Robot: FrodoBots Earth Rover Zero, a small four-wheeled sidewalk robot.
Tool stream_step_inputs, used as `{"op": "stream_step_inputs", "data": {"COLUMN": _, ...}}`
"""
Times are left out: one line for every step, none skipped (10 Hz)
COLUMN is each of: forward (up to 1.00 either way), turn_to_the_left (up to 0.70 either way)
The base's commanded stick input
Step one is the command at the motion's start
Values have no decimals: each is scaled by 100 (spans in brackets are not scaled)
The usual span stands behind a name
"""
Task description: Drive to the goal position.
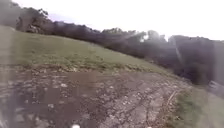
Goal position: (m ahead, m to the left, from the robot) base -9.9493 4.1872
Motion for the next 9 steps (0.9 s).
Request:
{"op": "stream_step_inputs", "data": {"forward": 70, "turn_to_the_left": 0}}
{"op": "stream_step_inputs", "data": {"forward": 70, "turn_to_the_left": 0}}
{"op": "stream_step_inputs", "data": {"forward": 70, "turn_to_the_left": 0}}
{"op": "stream_step_inputs", "data": {"forward": 70, "turn_to_the_left": 0}}
{"op": "stream_step_inputs", "data": {"forward": 70, "turn_to_the_left": 0}}
{"op": "stream_step_inputs", "data": {"forward": 70, "turn_to_the_left": 0}}
{"op": "stream_step_inputs", "data": {"forward": 70, "turn_to_the_left": 0}}
{"op": "stream_step_inputs", "data": {"forward": 70, "turn_to_the_left": 19}}
{"op": "stream_step_inputs", "data": {"forward": 70, "turn_to_the_left": 34}}
